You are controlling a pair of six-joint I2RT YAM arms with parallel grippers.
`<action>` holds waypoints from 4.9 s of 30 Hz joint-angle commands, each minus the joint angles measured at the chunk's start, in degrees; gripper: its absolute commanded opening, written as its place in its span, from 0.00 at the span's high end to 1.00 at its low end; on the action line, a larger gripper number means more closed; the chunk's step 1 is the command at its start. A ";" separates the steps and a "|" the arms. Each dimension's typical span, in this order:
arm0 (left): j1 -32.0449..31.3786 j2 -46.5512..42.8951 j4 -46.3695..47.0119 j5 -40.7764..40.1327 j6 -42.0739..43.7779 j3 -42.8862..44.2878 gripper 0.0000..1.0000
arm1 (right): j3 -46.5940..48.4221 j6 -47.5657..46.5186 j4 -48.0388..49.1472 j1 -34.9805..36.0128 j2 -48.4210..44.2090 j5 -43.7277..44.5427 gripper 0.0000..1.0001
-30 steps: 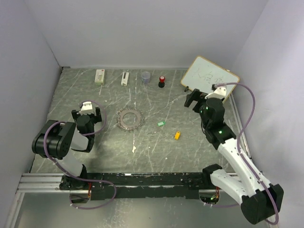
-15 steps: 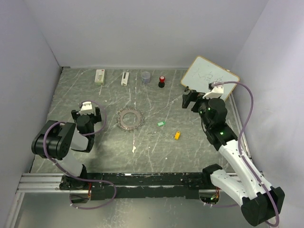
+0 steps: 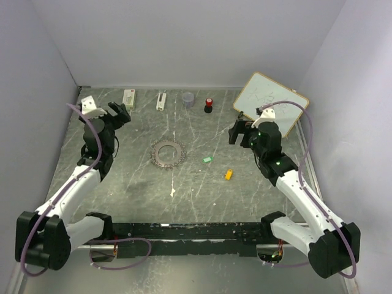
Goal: Put the keys on the keyring
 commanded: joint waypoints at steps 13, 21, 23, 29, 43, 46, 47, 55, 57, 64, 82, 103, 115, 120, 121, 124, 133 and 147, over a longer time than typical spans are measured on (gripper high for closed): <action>-15.80 2.16 -21.25 8.41 -5.25 -0.13 0.07 | 4.50 -2.99 1.26 13.66 23.10 -2.48 0.39; -17.74 3.32 -21.53 6.73 -4.98 -2.09 0.13 | 5.46 -5.90 5.25 14.36 28.69 -5.57 0.50; -18.45 3.40 -21.86 6.27 -4.47 -2.22 0.15 | 5.90 -5.69 5.66 14.36 29.18 -5.59 0.50; -19.55 4.43 -22.05 6.82 -3.16 -2.46 0.15 | 6.99 -7.09 4.79 14.38 30.51 -4.76 0.49; -20.88 4.48 -23.82 7.04 -3.59 -2.85 0.05 | 9.43 -7.48 4.75 17.29 32.10 -7.86 0.51; -20.97 4.65 -25.29 5.96 -3.93 -2.44 0.07 | 11.41 -6.99 4.71 20.09 33.91 -7.76 0.55; -20.97 4.61 -25.33 5.63 -4.01 -2.57 0.07 | 12.06 -6.74 4.91 21.06 34.59 -7.61 0.56; -20.96 3.59 -27.02 3.66 -4.75 -3.39 0.08 | 17.00 -5.87 4.72 26.70 40.03 -6.88 0.70; -20.98 3.23 -27.79 3.27 -4.77 -3.54 0.09 | 18.12 -5.94 4.26 27.57 41.21 -6.64 0.71; -20.97 1.14 -29.01 2.32 -5.00 -4.62 0.09 | 21.39 -5.76 2.70 29.81 45.03 -6.04 0.72; -20.97 1.02 -29.86 1.64 -5.34 -5.00 0.08 | 25.60 -6.24 -0.83 31.44 50.69 -4.97 0.59; -20.99 1.07 -30.78 1.04 -5.47 -4.78 0.08 | 26.65 -5.88 -2.47 31.49 51.57 -3.69 0.62; -20.98 1.40 -30.41 1.16 -5.52 -4.97 0.08 | 27.37 -6.58 -4.00 31.71 52.88 -5.80 0.66; -20.97 1.52 -30.28 1.16 -5.46 -4.92 0.08 | 28.03 -6.79 -4.90 31.93 54.03 -6.61 0.66; -20.97 1.56 -30.21 1.26 -5.44 -4.95 0.08 | 28.09 -6.72 -4.95 31.95 54.29 -6.74 0.66; -20.97 1.66 -30.29 1.34 -5.39 -4.84 0.08 | 28.42 -6.64 -5.70 31.95 55.31 -6.80 0.67; -20.97 1.77 -30.33 1.34 -5.22 -4.67 0.08 | 29.33 -6.02 -7.04 32.00 54.81 -1.76 1.00; -20.97 1.41 -30.19 1.75 -5.39 -4.97 0.08 | 22.08 -8.33 -0.59 32.00 38.37 -2.03 1.00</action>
